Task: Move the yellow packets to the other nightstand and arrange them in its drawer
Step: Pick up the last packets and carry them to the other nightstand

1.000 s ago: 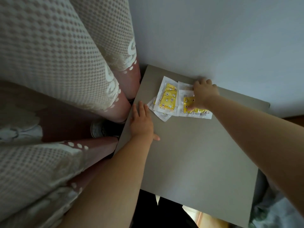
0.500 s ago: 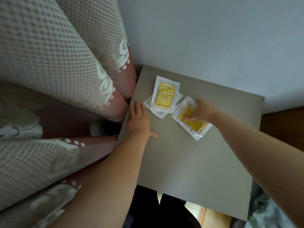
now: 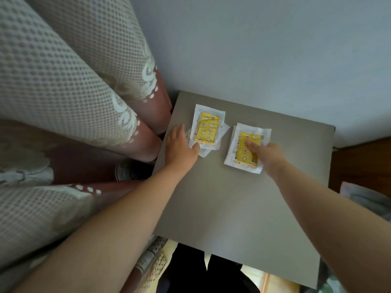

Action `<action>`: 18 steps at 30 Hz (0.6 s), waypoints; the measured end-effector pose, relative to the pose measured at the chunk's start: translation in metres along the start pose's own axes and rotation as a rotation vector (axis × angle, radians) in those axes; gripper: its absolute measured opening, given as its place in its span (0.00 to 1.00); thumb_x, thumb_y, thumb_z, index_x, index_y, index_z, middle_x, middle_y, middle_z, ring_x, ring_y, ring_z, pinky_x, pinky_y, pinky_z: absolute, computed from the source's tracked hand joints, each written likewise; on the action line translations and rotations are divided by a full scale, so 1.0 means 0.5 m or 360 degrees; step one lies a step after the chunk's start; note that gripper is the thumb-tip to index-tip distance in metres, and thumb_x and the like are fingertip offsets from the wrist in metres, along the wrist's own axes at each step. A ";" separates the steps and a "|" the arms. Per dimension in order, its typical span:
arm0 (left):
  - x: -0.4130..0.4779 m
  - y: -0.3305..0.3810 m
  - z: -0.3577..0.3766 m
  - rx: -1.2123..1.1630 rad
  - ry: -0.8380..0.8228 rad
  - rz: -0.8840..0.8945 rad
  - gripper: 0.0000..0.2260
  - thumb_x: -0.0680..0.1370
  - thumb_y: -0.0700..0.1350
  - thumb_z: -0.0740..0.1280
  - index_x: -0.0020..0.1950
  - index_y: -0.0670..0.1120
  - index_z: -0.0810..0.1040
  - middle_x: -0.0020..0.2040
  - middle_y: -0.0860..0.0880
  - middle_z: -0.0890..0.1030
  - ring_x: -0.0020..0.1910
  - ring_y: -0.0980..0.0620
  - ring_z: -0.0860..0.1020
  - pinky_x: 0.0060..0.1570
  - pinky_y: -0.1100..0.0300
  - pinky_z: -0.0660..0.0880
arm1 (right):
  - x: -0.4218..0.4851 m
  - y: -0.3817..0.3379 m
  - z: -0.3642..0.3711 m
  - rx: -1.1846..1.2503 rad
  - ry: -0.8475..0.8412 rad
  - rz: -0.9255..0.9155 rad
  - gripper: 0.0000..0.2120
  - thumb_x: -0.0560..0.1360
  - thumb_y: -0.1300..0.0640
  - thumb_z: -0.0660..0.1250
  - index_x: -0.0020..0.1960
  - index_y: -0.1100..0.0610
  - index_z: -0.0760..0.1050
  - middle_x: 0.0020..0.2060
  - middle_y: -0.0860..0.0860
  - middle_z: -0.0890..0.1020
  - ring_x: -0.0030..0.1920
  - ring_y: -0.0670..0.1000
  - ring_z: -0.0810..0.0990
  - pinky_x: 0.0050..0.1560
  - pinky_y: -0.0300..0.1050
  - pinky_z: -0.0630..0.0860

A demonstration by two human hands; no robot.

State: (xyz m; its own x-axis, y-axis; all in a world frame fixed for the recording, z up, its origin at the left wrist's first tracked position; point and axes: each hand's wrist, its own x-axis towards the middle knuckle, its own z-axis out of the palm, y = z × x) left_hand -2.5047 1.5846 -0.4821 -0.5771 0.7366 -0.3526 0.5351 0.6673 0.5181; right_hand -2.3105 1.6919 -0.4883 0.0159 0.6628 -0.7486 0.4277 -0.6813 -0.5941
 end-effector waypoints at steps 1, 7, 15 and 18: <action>0.016 0.017 0.003 -0.0005 0.0037 0.0000 0.32 0.78 0.48 0.66 0.77 0.42 0.55 0.76 0.43 0.59 0.75 0.45 0.57 0.73 0.52 0.57 | 0.002 0.003 0.000 0.0014 0.0004 -0.0008 0.11 0.70 0.53 0.74 0.37 0.55 0.74 0.45 0.56 0.81 0.44 0.56 0.81 0.53 0.52 0.78; 0.090 0.083 0.044 0.0237 -0.0044 -0.0187 0.34 0.75 0.52 0.69 0.74 0.42 0.58 0.72 0.43 0.65 0.70 0.43 0.63 0.67 0.52 0.62 | 0.016 0.016 -0.008 0.0160 -0.0052 0.0007 0.08 0.72 0.55 0.73 0.39 0.57 0.75 0.45 0.55 0.82 0.47 0.57 0.82 0.57 0.55 0.77; 0.076 0.078 0.057 0.0296 -0.0145 -0.0338 0.36 0.63 0.52 0.80 0.65 0.44 0.68 0.65 0.44 0.72 0.64 0.43 0.71 0.62 0.48 0.71 | 0.025 0.027 -0.007 0.0234 -0.0144 -0.0007 0.11 0.72 0.56 0.73 0.50 0.62 0.79 0.51 0.59 0.83 0.50 0.58 0.83 0.57 0.55 0.78; 0.063 0.070 0.056 0.0210 -0.0127 -0.0349 0.35 0.62 0.51 0.81 0.62 0.43 0.70 0.62 0.44 0.74 0.62 0.44 0.74 0.58 0.50 0.73 | 0.024 0.026 -0.005 0.0193 -0.0116 -0.0009 0.10 0.72 0.55 0.73 0.48 0.61 0.79 0.50 0.59 0.83 0.50 0.58 0.83 0.57 0.55 0.78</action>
State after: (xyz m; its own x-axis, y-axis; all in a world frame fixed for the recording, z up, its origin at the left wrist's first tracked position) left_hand -2.4868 1.6342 -0.4966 -0.6402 0.5760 -0.5083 0.4818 0.8164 0.3182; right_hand -2.3024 1.6918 -0.5045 -0.0538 0.6456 -0.7618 0.3153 -0.7129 -0.6264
